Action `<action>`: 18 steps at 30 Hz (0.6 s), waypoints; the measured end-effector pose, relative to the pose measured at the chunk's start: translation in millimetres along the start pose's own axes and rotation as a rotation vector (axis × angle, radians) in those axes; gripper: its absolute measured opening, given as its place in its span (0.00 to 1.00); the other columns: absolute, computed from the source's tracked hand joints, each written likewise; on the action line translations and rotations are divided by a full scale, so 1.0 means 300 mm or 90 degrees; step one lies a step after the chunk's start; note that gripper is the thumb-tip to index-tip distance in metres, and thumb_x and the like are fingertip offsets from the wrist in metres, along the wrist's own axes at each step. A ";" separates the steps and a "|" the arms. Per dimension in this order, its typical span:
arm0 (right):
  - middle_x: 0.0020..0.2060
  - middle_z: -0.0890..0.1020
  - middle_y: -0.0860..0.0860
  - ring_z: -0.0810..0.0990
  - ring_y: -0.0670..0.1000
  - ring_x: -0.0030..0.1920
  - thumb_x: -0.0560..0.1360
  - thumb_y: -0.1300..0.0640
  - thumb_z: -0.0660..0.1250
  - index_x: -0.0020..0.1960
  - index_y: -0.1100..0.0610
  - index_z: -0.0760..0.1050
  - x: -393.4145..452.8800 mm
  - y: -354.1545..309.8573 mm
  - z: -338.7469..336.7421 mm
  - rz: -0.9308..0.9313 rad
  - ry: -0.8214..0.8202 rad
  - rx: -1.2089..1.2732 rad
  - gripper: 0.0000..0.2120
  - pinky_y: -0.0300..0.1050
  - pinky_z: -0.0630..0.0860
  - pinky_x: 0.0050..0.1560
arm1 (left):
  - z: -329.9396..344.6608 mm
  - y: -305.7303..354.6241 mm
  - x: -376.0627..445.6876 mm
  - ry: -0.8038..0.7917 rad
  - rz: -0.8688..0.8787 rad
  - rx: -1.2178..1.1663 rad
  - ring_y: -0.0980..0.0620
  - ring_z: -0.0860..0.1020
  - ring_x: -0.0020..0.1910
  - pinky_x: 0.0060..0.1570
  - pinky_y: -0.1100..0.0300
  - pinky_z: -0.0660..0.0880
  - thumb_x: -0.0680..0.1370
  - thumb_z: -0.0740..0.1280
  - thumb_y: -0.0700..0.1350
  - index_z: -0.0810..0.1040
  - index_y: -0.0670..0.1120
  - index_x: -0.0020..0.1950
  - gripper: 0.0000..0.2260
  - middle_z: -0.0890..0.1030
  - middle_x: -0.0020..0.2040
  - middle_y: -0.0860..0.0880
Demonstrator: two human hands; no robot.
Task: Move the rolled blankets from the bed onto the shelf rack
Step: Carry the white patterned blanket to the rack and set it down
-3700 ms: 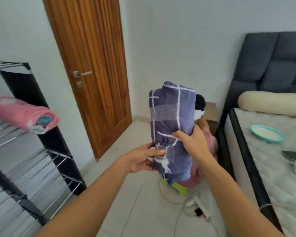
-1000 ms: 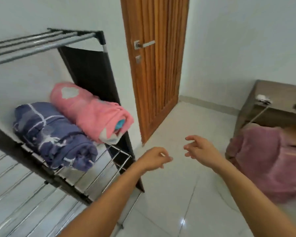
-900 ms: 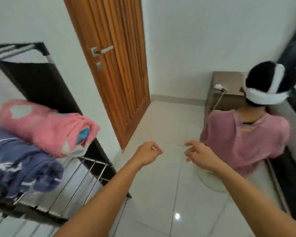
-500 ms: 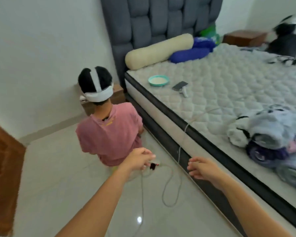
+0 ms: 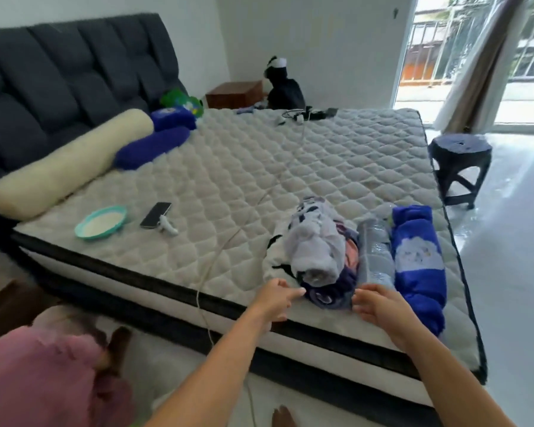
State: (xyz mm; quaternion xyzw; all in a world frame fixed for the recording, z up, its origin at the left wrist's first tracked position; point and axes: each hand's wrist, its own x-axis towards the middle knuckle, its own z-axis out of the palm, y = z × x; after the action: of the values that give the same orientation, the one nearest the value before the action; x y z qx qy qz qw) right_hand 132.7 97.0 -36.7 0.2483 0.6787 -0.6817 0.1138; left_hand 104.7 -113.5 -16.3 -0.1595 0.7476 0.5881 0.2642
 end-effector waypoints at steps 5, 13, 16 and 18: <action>0.40 0.79 0.57 0.78 0.50 0.35 0.77 0.63 0.65 0.55 0.63 0.75 0.243 -0.067 0.054 0.021 0.059 -0.030 0.08 0.41 0.76 0.30 | -0.037 0.089 0.255 -0.027 -0.156 -0.176 0.43 0.70 0.67 0.59 0.42 0.72 0.77 0.68 0.47 0.70 0.47 0.68 0.20 0.70 0.67 0.43; 0.56 0.78 0.55 0.77 0.54 0.53 0.76 0.51 0.67 0.62 0.59 0.72 0.482 -0.206 0.150 0.002 0.154 -0.077 0.18 0.50 0.75 0.52 | -0.088 0.122 0.445 -0.141 -0.336 -0.277 0.36 0.68 0.69 0.52 0.32 0.73 0.70 0.74 0.56 0.56 0.46 0.76 0.42 0.62 0.73 0.37; 0.49 0.76 0.53 0.74 0.53 0.50 0.74 0.44 0.68 0.59 0.56 0.71 0.594 -0.264 0.172 0.006 0.147 -0.147 0.20 0.48 0.70 0.49 | -0.105 0.158 0.484 -0.176 -0.355 -0.268 0.35 0.68 0.69 0.45 0.34 0.74 0.69 0.75 0.57 0.56 0.47 0.77 0.44 0.61 0.74 0.37; 0.38 0.74 0.50 0.73 0.53 0.41 0.70 0.38 0.69 0.45 0.54 0.71 0.662 -0.298 0.190 0.030 0.113 -0.149 0.20 0.45 0.68 0.41 | -0.115 0.172 0.502 -0.193 -0.361 -0.259 0.35 0.69 0.69 0.46 0.34 0.74 0.69 0.75 0.57 0.56 0.46 0.77 0.44 0.61 0.75 0.36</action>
State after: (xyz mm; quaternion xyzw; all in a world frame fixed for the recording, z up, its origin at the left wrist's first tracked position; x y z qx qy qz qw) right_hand -90.6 81.7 -59.4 0.3084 0.7550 -0.5705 0.0970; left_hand -52.6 -122.4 -57.1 -0.3205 0.4943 0.6446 0.4872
